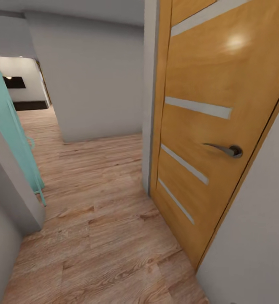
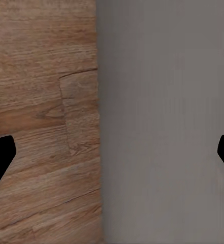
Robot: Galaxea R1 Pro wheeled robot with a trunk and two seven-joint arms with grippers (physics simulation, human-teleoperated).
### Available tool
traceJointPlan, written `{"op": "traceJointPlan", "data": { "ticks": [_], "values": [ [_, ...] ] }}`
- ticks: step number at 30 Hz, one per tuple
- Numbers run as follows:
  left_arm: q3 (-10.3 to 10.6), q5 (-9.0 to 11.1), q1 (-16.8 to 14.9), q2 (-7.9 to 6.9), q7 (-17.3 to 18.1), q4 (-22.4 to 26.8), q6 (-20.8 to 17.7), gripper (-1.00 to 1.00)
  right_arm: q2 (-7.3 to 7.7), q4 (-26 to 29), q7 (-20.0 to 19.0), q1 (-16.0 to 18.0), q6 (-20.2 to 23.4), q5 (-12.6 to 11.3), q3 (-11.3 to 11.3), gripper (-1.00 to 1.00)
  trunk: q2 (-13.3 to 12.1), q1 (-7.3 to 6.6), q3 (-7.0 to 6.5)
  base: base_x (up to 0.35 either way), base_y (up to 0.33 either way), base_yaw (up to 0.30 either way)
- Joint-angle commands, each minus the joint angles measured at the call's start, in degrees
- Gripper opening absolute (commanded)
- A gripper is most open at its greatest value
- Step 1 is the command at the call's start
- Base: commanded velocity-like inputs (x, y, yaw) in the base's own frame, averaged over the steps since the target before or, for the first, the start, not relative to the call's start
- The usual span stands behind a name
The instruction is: Move the two storage containers from the living room to the garage. In the garage, place one container on the floor and stack the other container on top of it (either order is fine).
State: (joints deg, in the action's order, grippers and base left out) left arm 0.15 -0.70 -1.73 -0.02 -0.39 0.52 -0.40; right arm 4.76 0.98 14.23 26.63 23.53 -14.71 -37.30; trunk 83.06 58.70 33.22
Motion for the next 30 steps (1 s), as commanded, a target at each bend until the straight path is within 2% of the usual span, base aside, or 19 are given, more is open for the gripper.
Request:
{"op": "traceJointPlan", "data": {
  "ticks": [1,8,11,12,15,27,30],
  "values": [
    [0.02,-0.11,-0.03,0.01,-0.04,0.01,-0.04,1.00,0.01,0.13,0.19,0.00,0.28,-0.58,-0.51,1.00,0.02,0.03,0.11,0.331,0.000,0.242],
    [-0.11,0.26,-0.03,0.02,0.06,0.01,-0.04,1.00,-0.31,0.11,0.13,0.00,0.24,-0.58,-0.56,1.00,0.02,0.03,0.51,0.331,0.000,0.230],
    [-0.14,0.33,-0.03,0.02,0.04,0.01,-0.04,1.00,-2.96,0.04,0.11,0.00,0.21,-0.58,-0.61,1.00,0.02,0.03,0.67,0.331,0.000,0.210],
    [-0.14,0.34,-0.03,0.02,0.04,0.01,-0.04,1.00,-5.15,0.03,0.10,0.00,0.20,-0.58,-0.64,1.00,0.02,0.03,0.72,0.331,0.000,0.217],
    [-0.15,0.34,-0.03,0.02,0.04,0.01,-0.04,1.00,-6.48,0.06,0.10,0.00,0.20,-0.58,-0.66,1.00,0.02,0.03,0.87,0.331,0.000,0.213],
    [-0.23,0.35,-0.03,0.02,0.12,0.09,-0.04,1.00,-6.95,1.18,0.14,0.00,0.20,-0.50,-0.39,1.00,0.02,0.03,1.00,0.331,0.000,0.036],
    [-0.23,0.35,-0.03,0.03,0.12,0.10,-0.04,1.00,-6.95,4.04,0.07,0.00,0.20,-0.49,-0.58,1.00,0.02,0.03,1.00,0.331,0.000,0.000]
  ]
}}
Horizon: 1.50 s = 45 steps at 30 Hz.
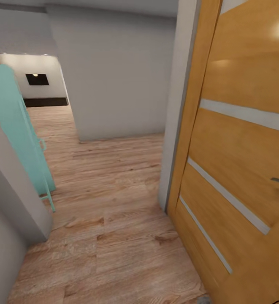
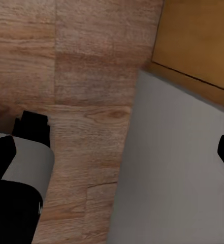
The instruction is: Move the two storage containers from the living room to the garage. In the garage, place one container on the floor and stack the other container on top of it (either order is fine).
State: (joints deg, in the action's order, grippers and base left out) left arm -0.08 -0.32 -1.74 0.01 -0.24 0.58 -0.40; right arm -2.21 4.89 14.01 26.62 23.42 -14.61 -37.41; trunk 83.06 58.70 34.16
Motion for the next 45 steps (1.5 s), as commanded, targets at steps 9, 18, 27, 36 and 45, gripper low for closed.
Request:
{"op": "traceJointPlan", "data": {
  "ticks": [9,18,27,36,45],
  "values": [
    [-0.02,-0.03,-0.10,0.01,-0.02,0.03,-0.04,1.00,0.01,5.84,0.21,0.01,0.25,-0.61,-0.46,1.00,0.02,0.03,0.05,0.331,0.000,0.000],
    [-0.01,-0.03,-0.10,0.16,-0.02,0.03,-0.03,1.00,0.10,5.92,-6.08,0.01,-6.70,-0.68,-0.36,1.00,0.02,0.03,0.05,0.331,0.000,0.000],
    [-0.01,-0.03,-0.10,0.25,-0.02,0.03,-0.04,1.00,0.08,5.84,-18.10,0.01,-7.63,-0.68,-0.30,1.00,0.02,0.03,0.05,0.331,0.000,0.000],
    [-0.01,-0.02,-0.10,0.17,-0.02,0.03,-0.03,1.00,0.19,5.83,-18.75,0.01,-7.69,-0.68,-0.16,1.00,0.02,0.03,0.05,0.331,0.000,0.000],
    [-0.01,-0.01,-0.10,0.23,-0.02,0.03,-0.04,1.00,0.12,5.83,-18.51,0.01,-7.84,-0.63,-0.30,1.00,0.02,0.03,0.05,0.331,0.000,0.000]
  ]
}}
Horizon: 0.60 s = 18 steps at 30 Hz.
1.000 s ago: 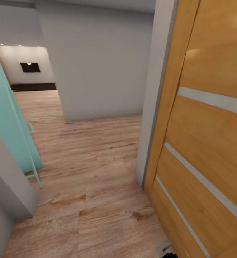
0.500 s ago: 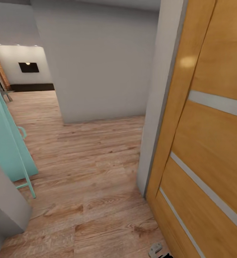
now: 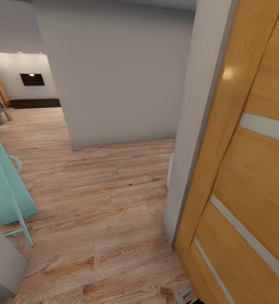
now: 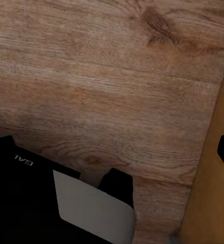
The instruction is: Move the two storage containers from the living room to the garage. In the garage, place one container on the floor and stack the other container on top of it (either order is fine).
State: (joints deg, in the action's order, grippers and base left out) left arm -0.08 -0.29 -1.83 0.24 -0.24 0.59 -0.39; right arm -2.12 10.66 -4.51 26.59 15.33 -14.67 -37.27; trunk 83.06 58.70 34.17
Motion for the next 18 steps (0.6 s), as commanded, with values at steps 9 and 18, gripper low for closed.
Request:
{"op": "traceJointPlan", "data": {
  "ticks": [9,18],
  "values": [
    [-0.03,0.03,-0.02,0.10,-0.03,0.08,0.00,1.00,-0.08,-0.10,0.05,0.04,0.23,-0.27,-0.58,1.00,0.02,0.03,0.37,0.332,0.014,0.150],
    [0.02,-0.04,-0.09,0.12,0.17,0.33,0.04,1.00,-0.04,-0.11,0.03,0.04,0.23,-0.29,-0.46,1.00,0.02,0.03,0.88,0.306,0.164,0.244]
  ]
}}
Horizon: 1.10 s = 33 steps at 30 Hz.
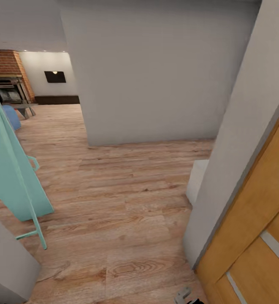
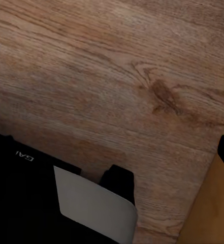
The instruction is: Move the two storage containers from the living room to the garage. In the garage, place one container on the floor and stack the other container on top of it (either order is fine).
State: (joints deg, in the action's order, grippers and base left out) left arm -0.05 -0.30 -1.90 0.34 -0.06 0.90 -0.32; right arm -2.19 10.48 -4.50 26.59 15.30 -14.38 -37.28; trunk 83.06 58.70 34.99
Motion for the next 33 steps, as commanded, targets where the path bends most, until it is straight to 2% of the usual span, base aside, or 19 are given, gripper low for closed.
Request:
{"op": "traceJointPlan", "data": {
  "ticks": [1,7,13,17,18,21,24,28,33],
  "values": [
    [0.05,-0.04,-0.11,-0.02,0.05,0.48,0.00,1.00,0.05,0.06,0.02,0.04,0.26,-0.61,-0.45,1.00,0.02,0.03,0.11,0.271,0.203,0.245],
    [0.30,-0.27,-0.75,-0.05,0.29,4.80,0.03,1.00,0.08,0.06,0.02,0.04,0.26,-0.65,-0.43,1.00,0.02,0.03,0.44,0.259,0.180,0.245],
    [0.39,-0.31,-3.05,0.08,0.39,8.03,-0.02,1.00,0.08,0.06,0.02,0.04,0.26,-0.65,-0.43,1.00,0.02,0.03,0.78,0.299,0.152,0.245],
    [0.47,-0.23,-4.43,0.26,0.44,13.47,-0.03,1.00,0.07,0.06,0.02,0.04,0.26,-0.65,-0.43,1.00,0.02,0.03,1.01,0.312,0.152,0.245],
    [0.48,-0.17,-4.89,0.96,0.49,16.21,-0.03,1.00,0.08,0.06,0.02,0.04,0.26,-0.68,-0.43,1.00,0.02,0.03,1.06,0.313,0.156,0.245],
    [0.47,-0.09,-5.23,2.68,0.63,20.01,-0.02,1.00,0.08,0.06,0.02,0.04,0.26,-0.74,-0.40,1.00,0.02,0.03,1.23,0.314,0.160,0.245],
    [0.82,-0.07,-5.34,4.62,0.72,21.98,-0.01,1.00,0.13,0.06,0.02,0.04,0.26,-0.80,-0.32,1.00,0.02,0.03,1.40,0.314,0.165,0.245],
    [1.43,-0.08,-5.39,5.63,0.63,22.86,0.03,1.00,0.16,0.06,0.03,0.04,0.26,-0.88,-0.27,1.00,0.02,0.03,1.63,0.314,0.168,0.245],
    [1.46,-0.06,-5.34,5.87,0.50,22.99,0.04,1.00,0.23,0.06,0.02,0.04,0.26,-0.91,-0.26,1.00,0.02,0.03,1.91,0.325,0.095,0.244]
  ]
}}
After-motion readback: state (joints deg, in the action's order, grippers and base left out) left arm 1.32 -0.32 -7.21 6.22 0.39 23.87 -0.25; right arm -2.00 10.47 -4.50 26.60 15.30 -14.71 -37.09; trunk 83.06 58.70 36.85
